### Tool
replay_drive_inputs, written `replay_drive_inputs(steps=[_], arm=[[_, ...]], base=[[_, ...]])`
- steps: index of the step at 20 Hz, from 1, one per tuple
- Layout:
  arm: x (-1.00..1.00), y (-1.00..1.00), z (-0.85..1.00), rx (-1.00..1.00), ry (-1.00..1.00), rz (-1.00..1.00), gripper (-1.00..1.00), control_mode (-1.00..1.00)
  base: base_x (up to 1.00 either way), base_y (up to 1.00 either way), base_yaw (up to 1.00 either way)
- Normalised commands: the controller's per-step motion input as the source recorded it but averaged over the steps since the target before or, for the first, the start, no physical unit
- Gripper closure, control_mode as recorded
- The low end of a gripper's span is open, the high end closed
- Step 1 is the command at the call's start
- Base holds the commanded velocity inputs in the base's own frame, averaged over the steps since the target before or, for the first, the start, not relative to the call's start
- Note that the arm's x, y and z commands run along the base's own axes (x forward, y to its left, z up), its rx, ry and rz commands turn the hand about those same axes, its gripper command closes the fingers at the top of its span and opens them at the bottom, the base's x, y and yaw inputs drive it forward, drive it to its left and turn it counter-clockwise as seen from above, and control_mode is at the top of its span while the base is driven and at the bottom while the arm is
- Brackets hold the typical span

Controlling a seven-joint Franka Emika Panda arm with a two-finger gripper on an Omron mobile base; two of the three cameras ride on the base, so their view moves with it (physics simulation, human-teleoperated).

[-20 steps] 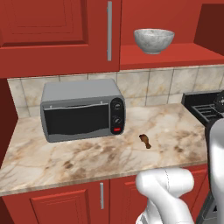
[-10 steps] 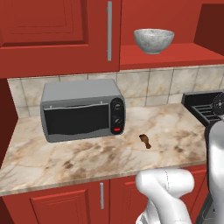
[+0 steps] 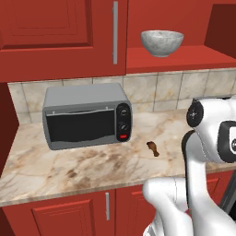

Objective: Retrieve the bowl from the cabinet, then place the raw meat into the bowl to avoid contamination.

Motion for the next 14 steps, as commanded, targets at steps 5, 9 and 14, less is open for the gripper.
replay_drive_inputs(steps=[5, 9, 14], arm=[[-0.03, 0.67, -0.32, 0.27, -0.09, -0.03, -1.0, -1.0], [0.13, 0.5, -0.19, 0.33, -0.04, -0.06, -1.0, -1.0], [0.24, 0.43, -0.05, 0.38, -0.04, -0.04, -1.0, -1.0]], base=[[0.0, 0.0, 0.0], [0.0, 0.0, 0.0], [0.0, 0.0, 0.0]])
